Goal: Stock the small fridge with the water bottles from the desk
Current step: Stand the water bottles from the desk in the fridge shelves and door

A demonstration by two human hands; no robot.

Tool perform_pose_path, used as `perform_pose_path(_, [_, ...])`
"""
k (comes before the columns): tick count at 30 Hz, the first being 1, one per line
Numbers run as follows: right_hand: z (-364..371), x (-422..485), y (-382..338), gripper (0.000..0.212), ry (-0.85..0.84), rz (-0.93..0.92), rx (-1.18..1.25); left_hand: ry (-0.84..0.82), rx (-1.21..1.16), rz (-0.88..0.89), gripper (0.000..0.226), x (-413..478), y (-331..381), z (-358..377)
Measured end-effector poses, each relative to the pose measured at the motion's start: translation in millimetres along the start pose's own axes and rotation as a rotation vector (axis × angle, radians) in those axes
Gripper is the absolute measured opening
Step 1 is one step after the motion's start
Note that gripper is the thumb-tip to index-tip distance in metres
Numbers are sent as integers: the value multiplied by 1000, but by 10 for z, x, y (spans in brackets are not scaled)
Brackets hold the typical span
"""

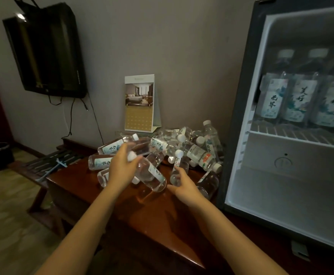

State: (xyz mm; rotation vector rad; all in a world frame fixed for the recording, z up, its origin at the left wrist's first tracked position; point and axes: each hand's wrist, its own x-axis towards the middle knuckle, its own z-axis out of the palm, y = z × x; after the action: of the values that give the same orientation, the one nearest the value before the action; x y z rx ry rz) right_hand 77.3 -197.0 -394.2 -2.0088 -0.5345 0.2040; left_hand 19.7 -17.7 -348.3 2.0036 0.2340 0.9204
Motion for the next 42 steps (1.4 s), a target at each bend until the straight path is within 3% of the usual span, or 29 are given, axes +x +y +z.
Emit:
perform_pose_path(4, [28,-65,-118,85,-135,-43,42,-232,-280,21,56,26,214,-76])
perform_pose_path(6, [5,-126,-147,86,-279,11,147,-326,-412,6,61,-13,254,-65])
perform_pose_path(10, [-150,-313,-115,69,-606,93,436,-396,-516,47,61,-82,350,61])
perform_pose_path(13, [-297,-456,-65,63,-669,82,590,-439,-534,70,56,-97,464,175])
perform_pose_path(21, [-595,-755,-82,66,-321,-25,402,-417,-629,4,32,-225,835,521])
perform_pose_path(23, [-693,-845,-102,64,-276,-63,387,-420,-626,-8,35,-284,958,602])
perform_pose_path(26, [-900,-992,-129,80,-171,-108,383,-455,-673,15,49,-391,1157,695])
perform_pose_path(29, [-1180,-1142,-168,86,-58,-159,432,-574,-706,90,43,-496,1360,800])
perform_pose_path(33, [-1669,-1380,-280,76,124,-197,419,-739,-729,184,54,-609,1699,990])
perform_pose_path(35, [-1893,-1507,-351,65,245,-219,357,-775,-746,234,48,-647,1912,1111])
perform_pose_path(42, [-2527,-1846,-528,51,759,-332,18,-781,-854,318,40,-728,2716,1698])
